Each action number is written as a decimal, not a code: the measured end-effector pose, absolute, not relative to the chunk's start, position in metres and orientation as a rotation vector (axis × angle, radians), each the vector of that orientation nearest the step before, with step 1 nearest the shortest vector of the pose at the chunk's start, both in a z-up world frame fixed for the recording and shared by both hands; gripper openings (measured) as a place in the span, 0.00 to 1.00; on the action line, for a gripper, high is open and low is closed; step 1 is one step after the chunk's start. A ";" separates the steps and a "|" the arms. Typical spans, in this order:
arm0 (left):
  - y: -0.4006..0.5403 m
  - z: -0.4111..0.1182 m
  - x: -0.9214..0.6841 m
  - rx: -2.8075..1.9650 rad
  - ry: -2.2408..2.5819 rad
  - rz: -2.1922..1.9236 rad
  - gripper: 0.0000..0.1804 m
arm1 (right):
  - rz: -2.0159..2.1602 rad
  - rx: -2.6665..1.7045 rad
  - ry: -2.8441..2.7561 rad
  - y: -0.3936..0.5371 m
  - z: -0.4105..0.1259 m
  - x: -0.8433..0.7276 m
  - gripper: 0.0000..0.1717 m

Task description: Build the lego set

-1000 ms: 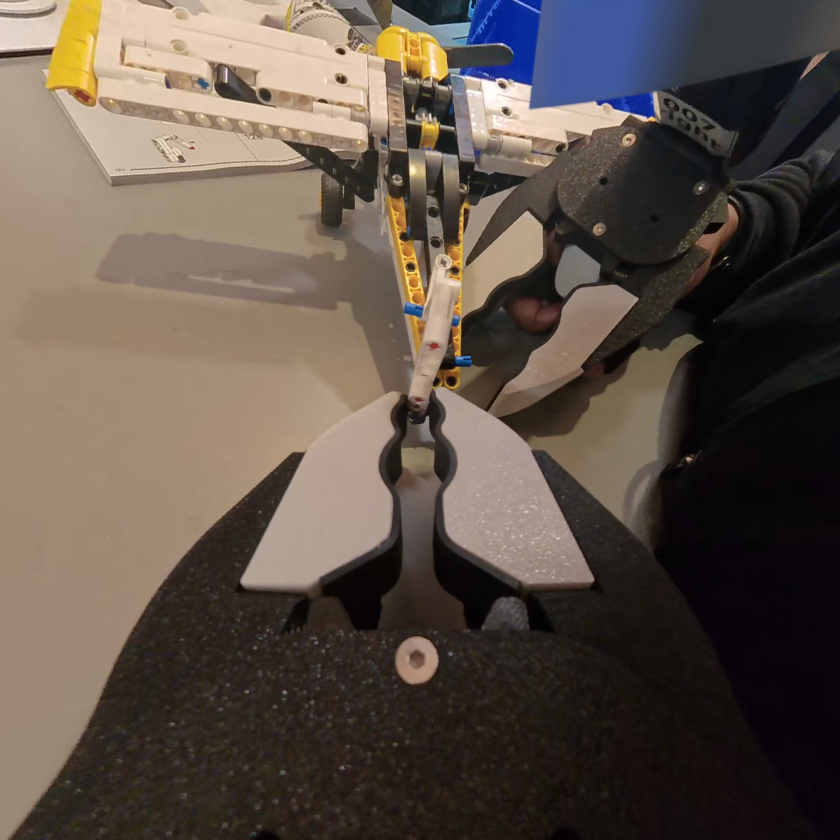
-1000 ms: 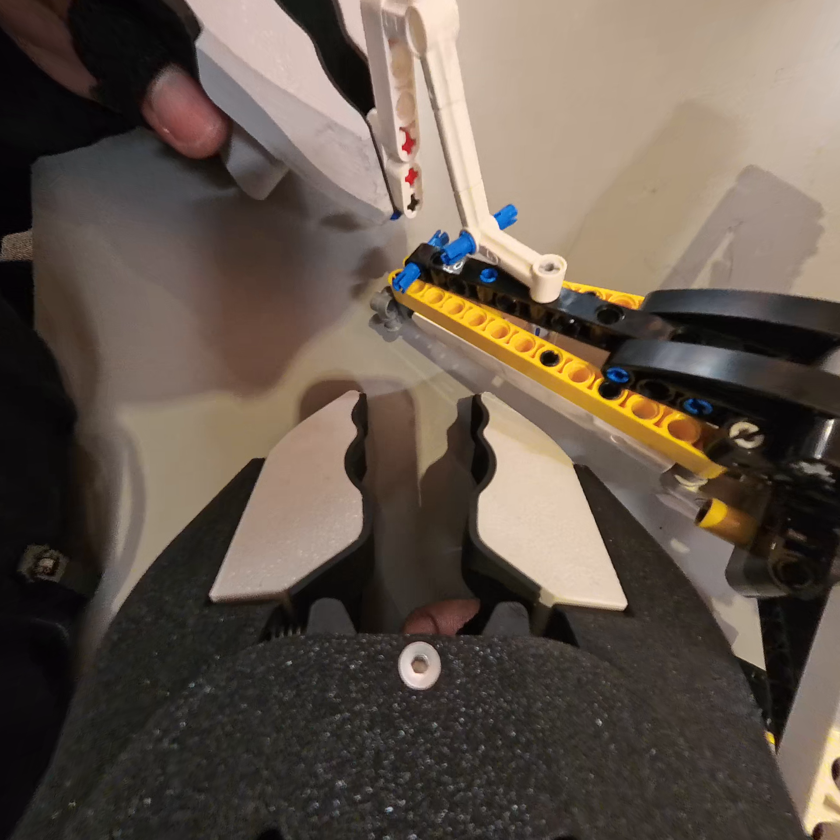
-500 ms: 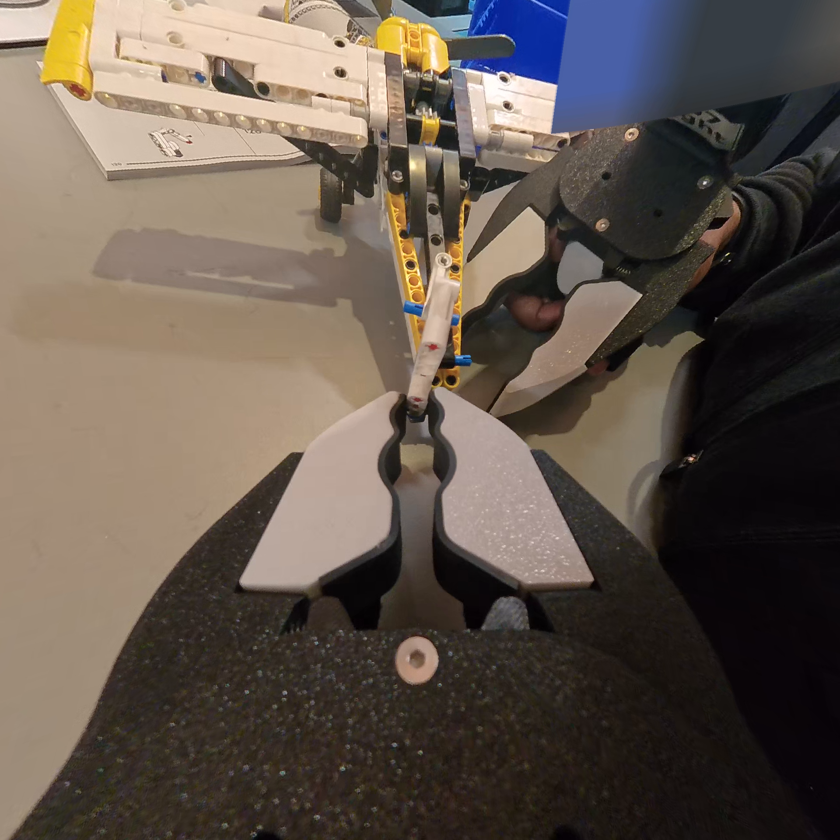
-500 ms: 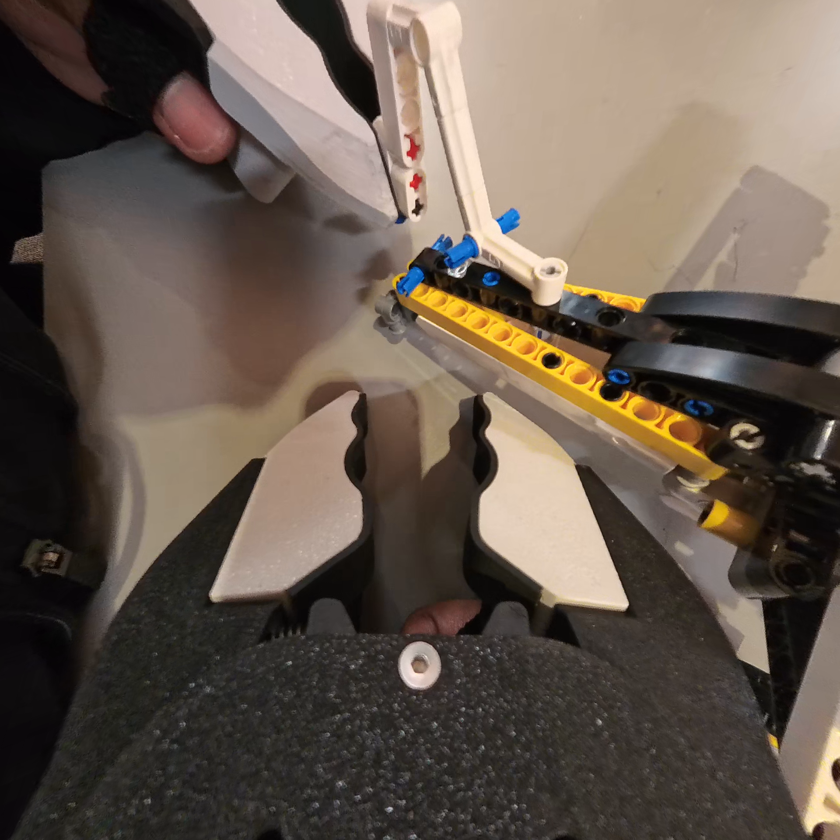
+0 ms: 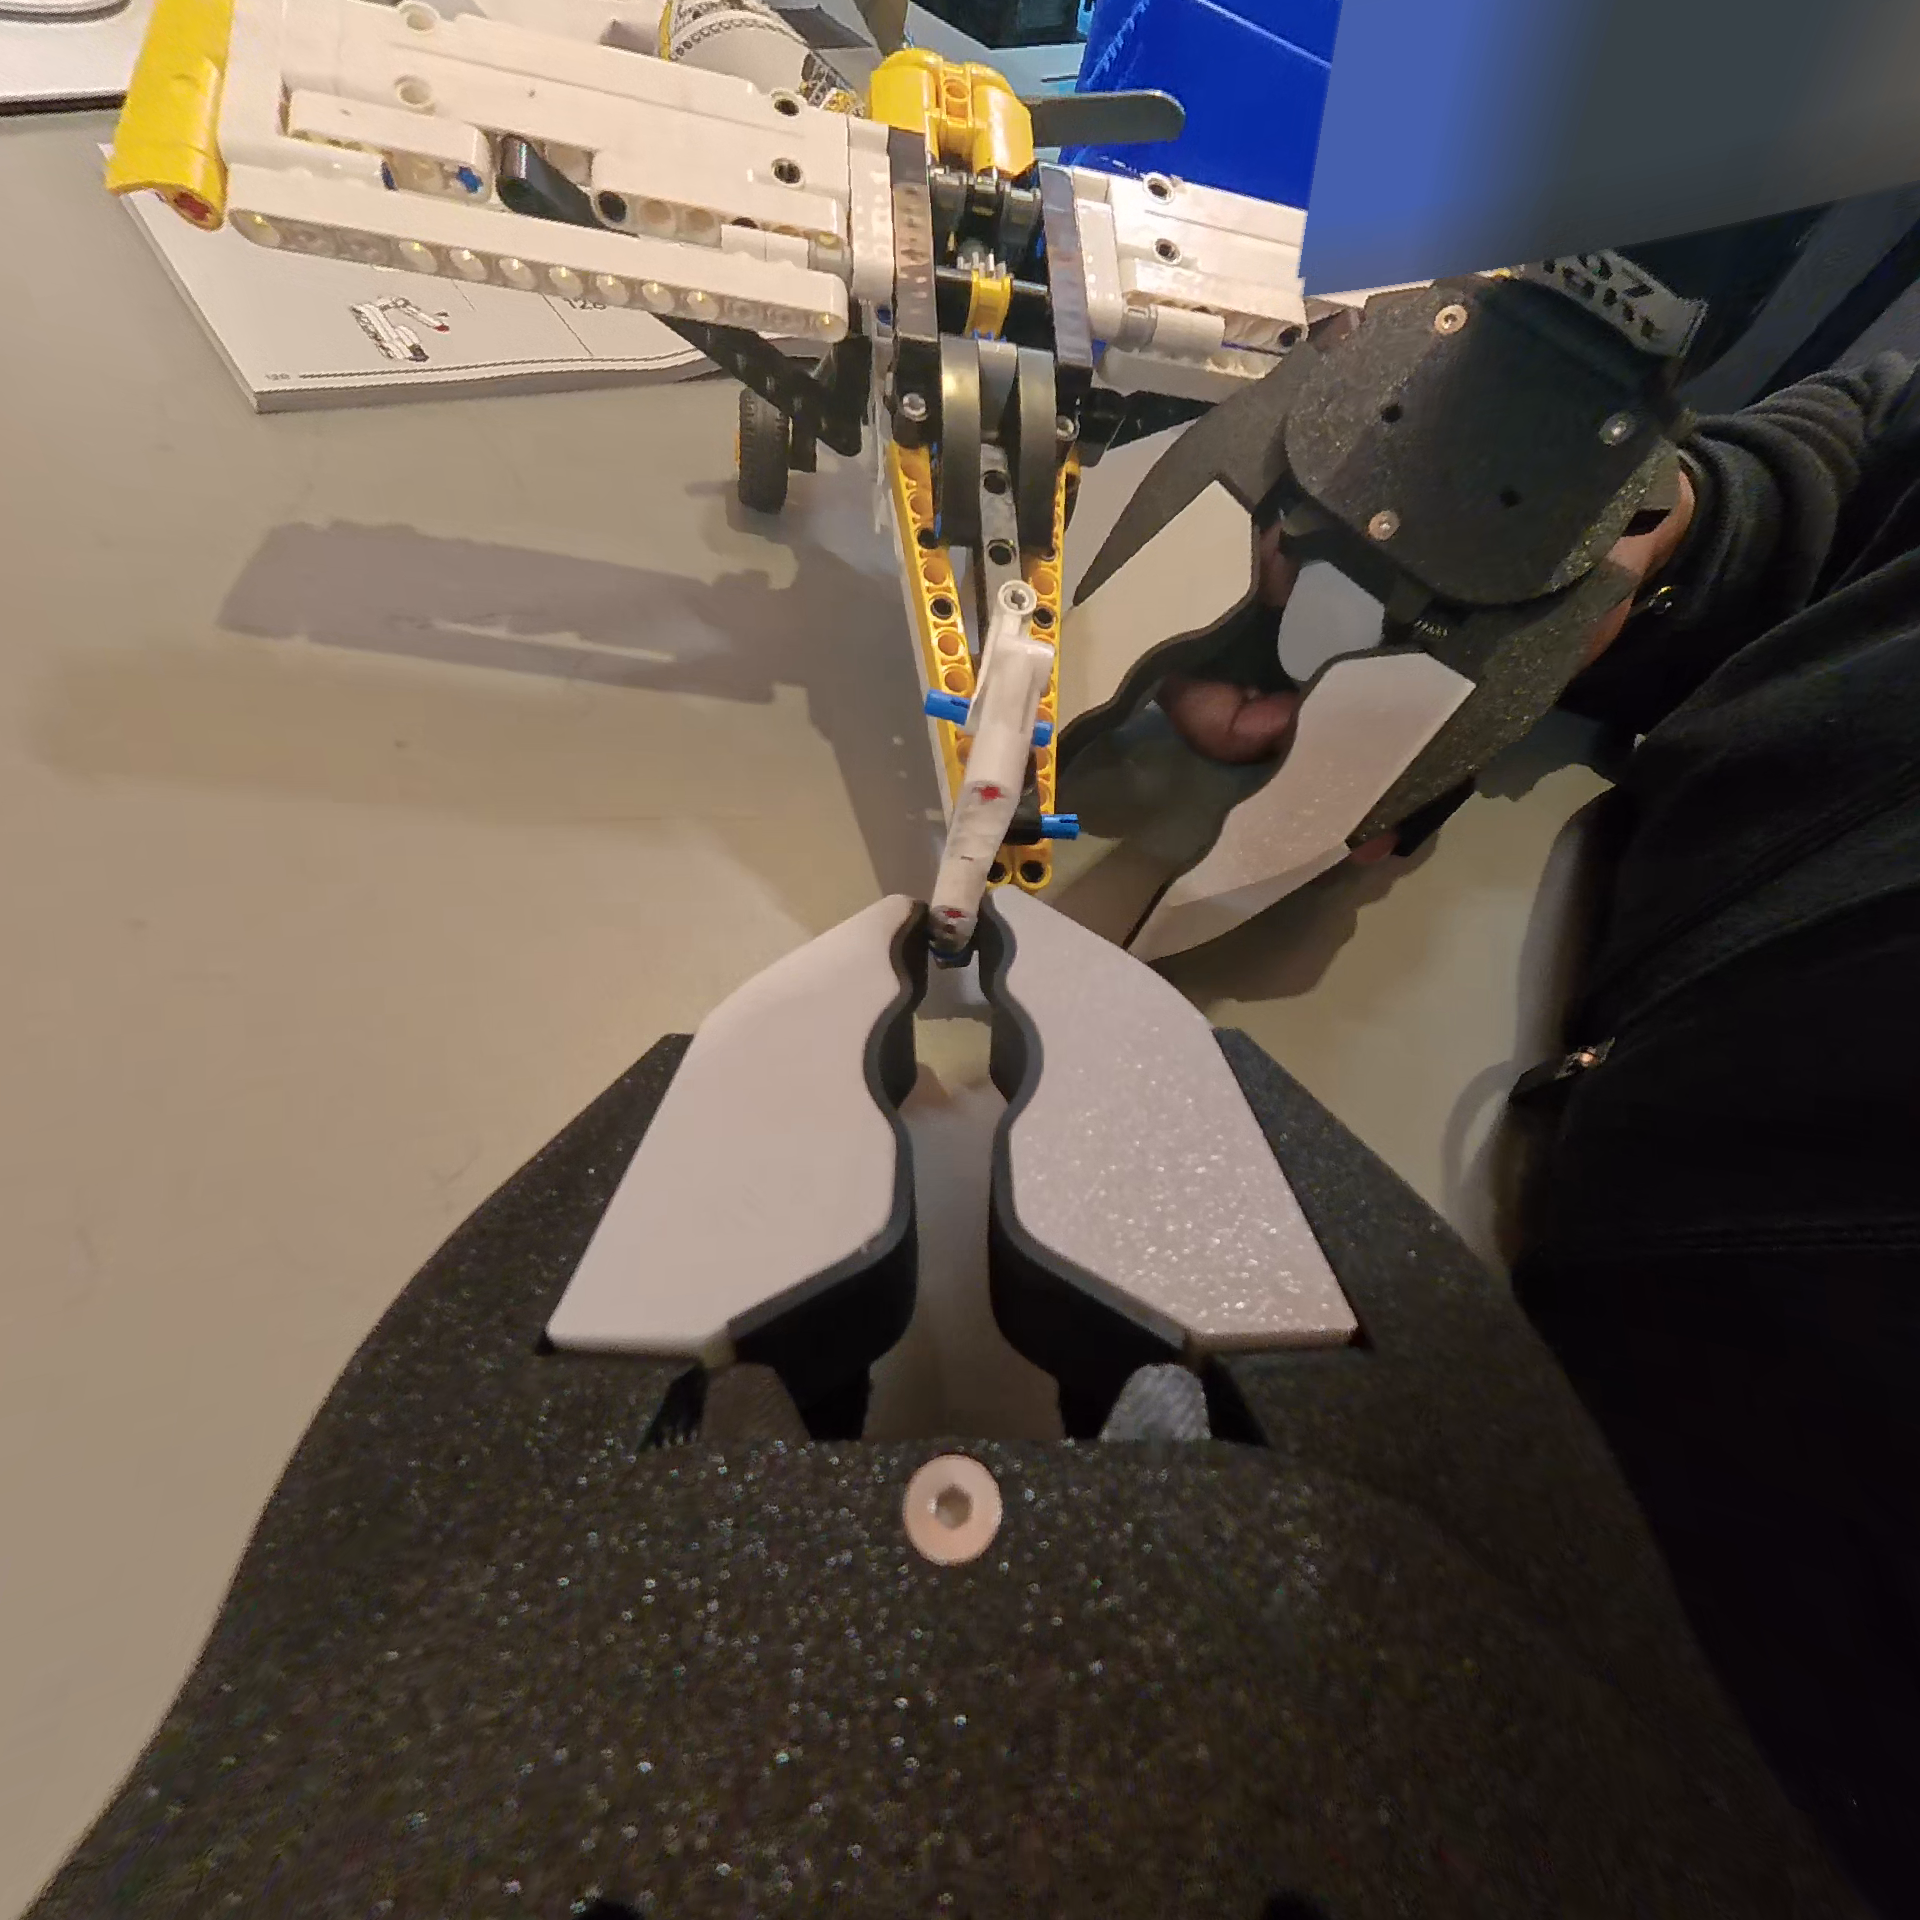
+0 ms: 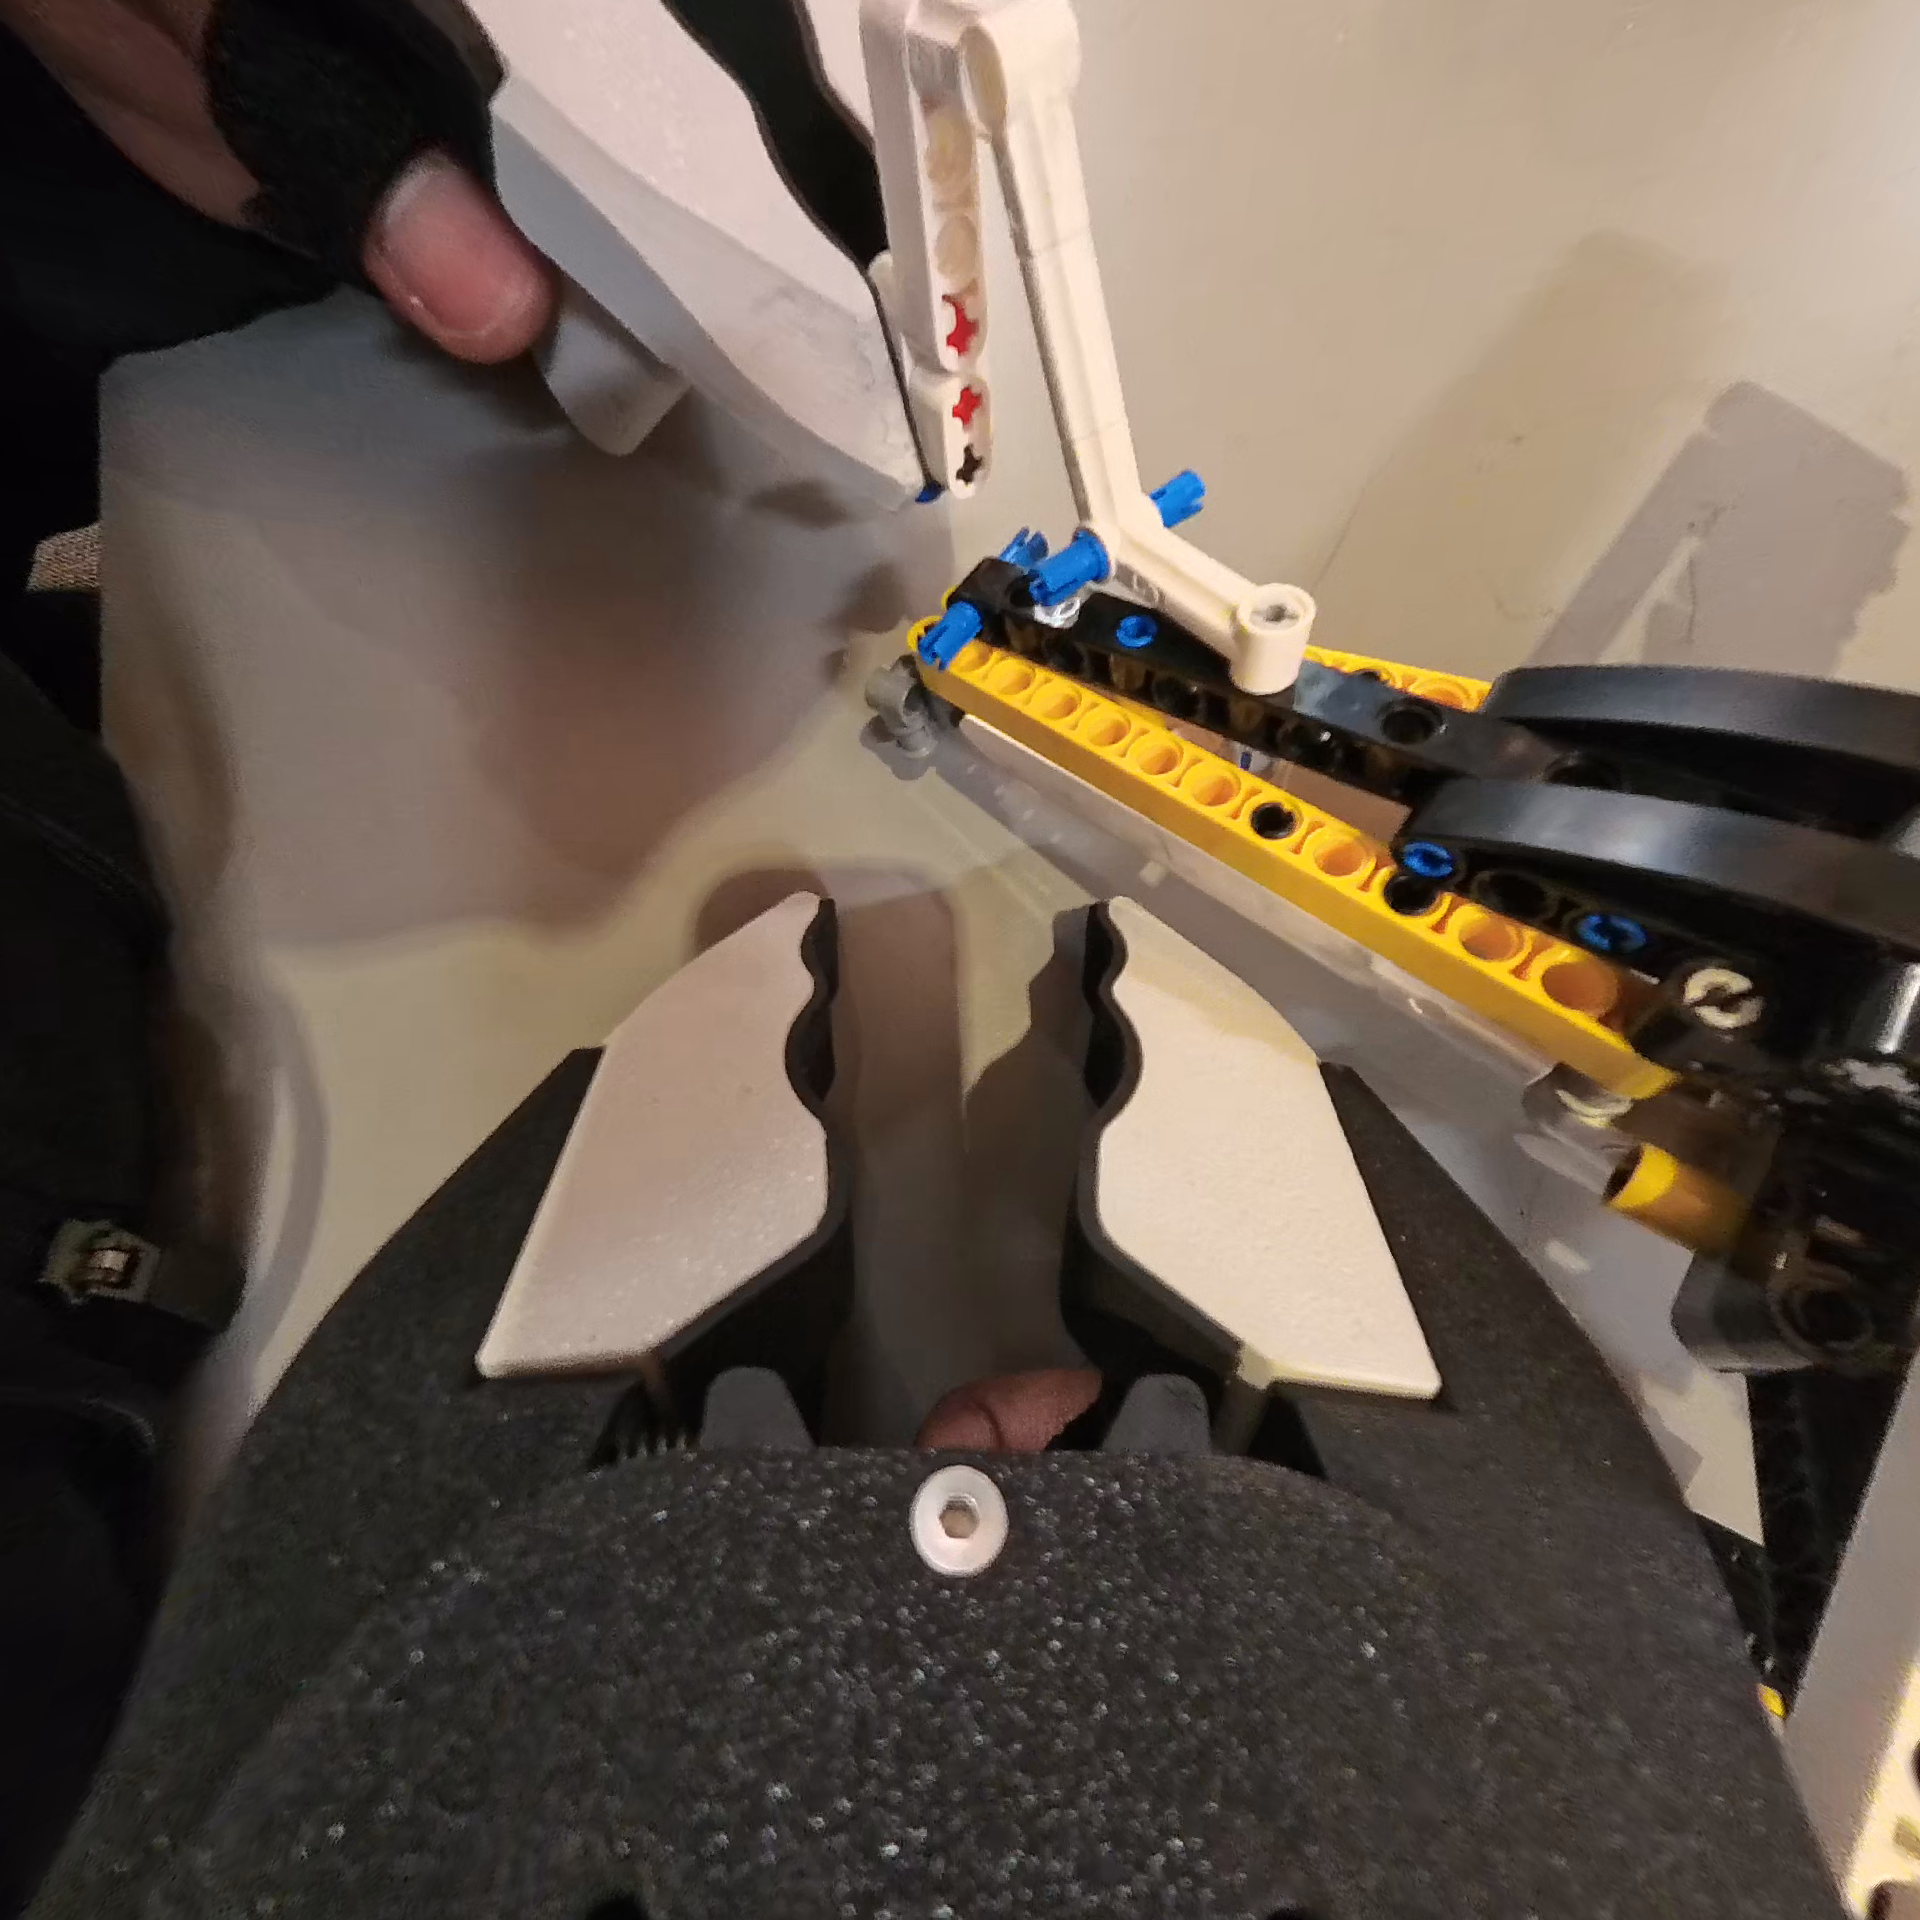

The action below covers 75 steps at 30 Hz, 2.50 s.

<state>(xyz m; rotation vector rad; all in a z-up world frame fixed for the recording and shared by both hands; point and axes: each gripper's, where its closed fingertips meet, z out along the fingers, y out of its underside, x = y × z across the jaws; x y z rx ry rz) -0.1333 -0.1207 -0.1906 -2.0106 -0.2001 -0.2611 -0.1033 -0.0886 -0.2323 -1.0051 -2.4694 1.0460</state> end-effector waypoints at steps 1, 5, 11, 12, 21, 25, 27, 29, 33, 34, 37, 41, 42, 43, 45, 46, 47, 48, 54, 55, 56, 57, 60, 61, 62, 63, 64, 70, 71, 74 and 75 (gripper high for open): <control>-0.121 -0.191 -0.134 -2.009 -0.203 -0.261 0.05 | 1.045 -1.002 -2.471 -0.089 -0.232 -0.103 0.27; -0.121 -0.189 -0.137 -1.994 -0.228 -0.258 0.05 | 1.031 -0.980 -2.474 -0.089 -0.233 -0.102 0.28; -0.122 -0.188 -0.143 -1.981 -0.263 -0.244 0.05 | 1.006 -0.956 -2.459 -0.090 -0.233 -0.097 0.26; -0.122 -0.187 -0.144 -1.977 -0.269 -0.240 0.05 | 1.006 -0.963 -2.461 -0.091 -0.233 -0.095 0.26; -0.135 -0.186 -0.142 -1.977 -0.252 -0.181 0.05 | 1.042 -0.899 -2.550 -0.110 -0.232 -0.041 0.28; -0.153 -0.186 -0.142 -1.980 -0.286 -0.155 0.05 | 1.069 -0.707 -2.662 -0.115 -0.229 0.008 0.26; -0.163 -0.185 -0.142 -1.968 -0.304 -0.138 0.05 | 1.052 -0.654 -2.708 -0.103 -0.227 0.029 0.26; -0.173 -0.186 -0.145 -1.966 -0.332 -0.114 0.05 | 1.027 -0.631 -2.758 -0.082 -0.225 0.047 0.26; -0.188 -0.183 -0.144 -1.936 -0.375 -0.107 0.05 | 0.818 -0.691 -2.702 -0.008 -0.217 0.050 0.26; -0.190 -0.183 -0.141 -1.938 -0.374 -0.111 0.05 | 0.742 -0.754 -2.619 0.014 -0.211 0.036 0.26; -0.190 -0.187 -0.130 -1.975 -0.337 -0.112 0.05 | 0.507 -0.911 -2.255 0.084 -0.183 -0.028 0.30; -0.187 -0.193 -0.121 -2.035 -0.272 -0.136 0.07 | 0.330 -1.068 -1.850 0.153 -0.155 -0.114 0.35; -0.187 -0.193 -0.119 -2.039 -0.258 -0.157 0.08 | 0.325 -1.081 -1.826 0.160 -0.157 -0.131 0.37; -0.188 -0.193 -0.117 -2.039 -0.244 -0.172 0.11 | 0.330 -1.089 -1.828 0.164 -0.163 -0.147 0.40; -0.192 -0.192 -0.114 -2.036 -0.209 -0.183 0.13 | 0.346 -1.103 -1.856 0.168 -0.178 -0.169 0.46; -0.194 -0.190 -0.114 -2.026 -0.192 -0.184 0.14 | 0.353 -1.110 -1.876 0.168 -0.186 -0.175 0.48; -0.195 -0.188 -0.116 -2.009 -0.177 -0.180 0.14 | 0.363 -1.109 -1.891 0.168 -0.193 -0.178 0.48; -0.195 -0.185 -0.118 -1.988 -0.163 -0.178 0.14 | 0.383 -1.099 -1.891 0.167 -0.196 -0.181 0.49; -0.187 -0.174 -0.144 -1.906 -0.176 -0.242 0.14 | 0.540 -0.994 -1.819 0.147 -0.186 -0.195 0.49; -0.185 -0.175 -0.146 -1.907 -0.174 -0.265 0.14 | 0.516 -0.990 -1.834 0.147 -0.190 -0.196 0.47; -0.183 -0.174 -0.147 -1.904 -0.167 -0.285 0.14 | 0.464 -1.019 -1.852 0.152 -0.198 -0.196 0.46; -0.182 -0.174 -0.147 -1.903 -0.161 -0.300 0.14 | 0.414 -1.070 -1.849 0.159 -0.205 -0.196 0.45; -0.181 -0.175 -0.145 -1.905 -0.144 -0.355 0.14 | 0.431 -1.214 -1.812 0.170 -0.209 -0.192 0.39; -0.181 -0.174 -0.145 -1.904 -0.139 -0.373 0.14 | 0.445 -1.258 -1.810 0.173 -0.211 -0.190 0.38; -0.181 -0.174 -0.144 -1.900 -0.133 -0.388 0.14 | 0.463 -1.295 -1.808 0.174 -0.212 -0.188 0.38; -0.181 -0.173 -0.144 -1.895 -0.131 -0.398 0.14 | 0.479 -1.327 -1.806 0.174 -0.213 -0.186 0.38; -0.181 -0.173 -0.144 -1.891 -0.133 -0.410 0.14 | 0.495 -1.357 -1.806 0.175 -0.215 -0.185 0.38; -0.182 -0.167 -0.148 -1.842 -0.152 -0.430 0.14 | 0.563 -1.430 -1.788 0.175 -0.217 -0.180 0.39; -0.183 -0.167 -0.148 -1.838 -0.156 -0.431 0.14 | 0.562 -1.428 -1.786 0.175 -0.217 -0.180 0.39; -0.182 -0.167 -0.149 -1.839 -0.162 -0.434 0.14 | 0.567 -1.436 -1.784 0.175 -0.217 -0.180 0.39; -0.182 -0.167 -0.149 -1.841 -0.163 -0.433 0.14 | 0.570 -1.443 -1.783 0.175 -0.217 -0.180 0.39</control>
